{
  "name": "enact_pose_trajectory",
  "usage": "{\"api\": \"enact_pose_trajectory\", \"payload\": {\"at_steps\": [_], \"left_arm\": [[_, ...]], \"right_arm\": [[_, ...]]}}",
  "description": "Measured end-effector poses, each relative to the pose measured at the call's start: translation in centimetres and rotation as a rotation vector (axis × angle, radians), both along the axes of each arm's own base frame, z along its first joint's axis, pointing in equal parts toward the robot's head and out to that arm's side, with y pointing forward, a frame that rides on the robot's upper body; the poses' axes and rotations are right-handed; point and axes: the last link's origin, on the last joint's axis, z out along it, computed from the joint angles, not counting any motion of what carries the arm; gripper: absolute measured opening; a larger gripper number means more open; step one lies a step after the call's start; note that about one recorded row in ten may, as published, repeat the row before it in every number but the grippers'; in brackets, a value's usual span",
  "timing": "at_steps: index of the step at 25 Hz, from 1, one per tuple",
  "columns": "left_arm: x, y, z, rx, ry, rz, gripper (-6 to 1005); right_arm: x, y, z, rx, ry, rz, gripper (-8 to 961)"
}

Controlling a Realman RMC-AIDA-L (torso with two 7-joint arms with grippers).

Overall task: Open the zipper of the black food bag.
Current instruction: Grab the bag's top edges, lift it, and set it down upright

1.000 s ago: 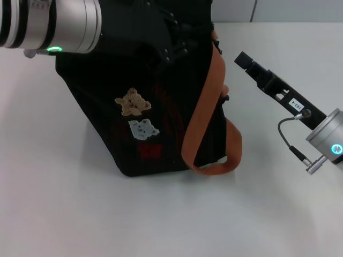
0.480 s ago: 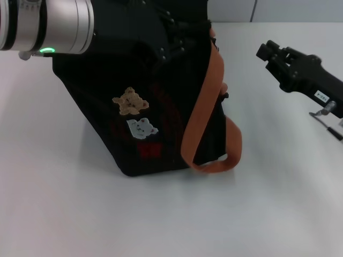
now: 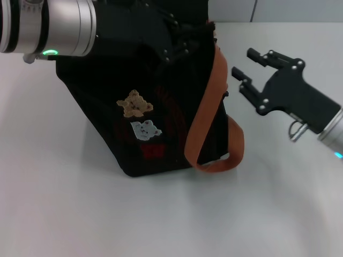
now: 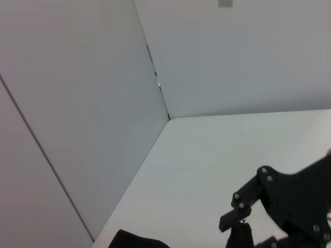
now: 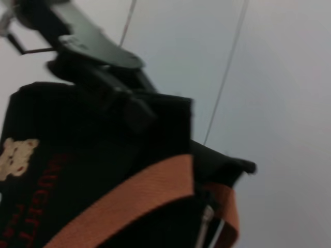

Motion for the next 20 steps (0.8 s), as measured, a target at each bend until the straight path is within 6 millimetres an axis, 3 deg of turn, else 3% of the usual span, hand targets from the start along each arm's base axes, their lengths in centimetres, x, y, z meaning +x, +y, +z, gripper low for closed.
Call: {"api": "enact_pose_trajectory", "payload": {"at_steps": [6, 20], "left_arm": [[-0.2, 0.1, -0.1, -0.010, -0.013, 0.012, 190], [0.0, -0.1, -0.2, -0.025, -0.022, 0.011, 190]], "right_arm": [[-1.2, -0.8, -1.8, 0.104, -0.051, 0.063, 409], [-1.6, -0.3, -3.2, 0.110, -0.132, 0.061, 409]]}}
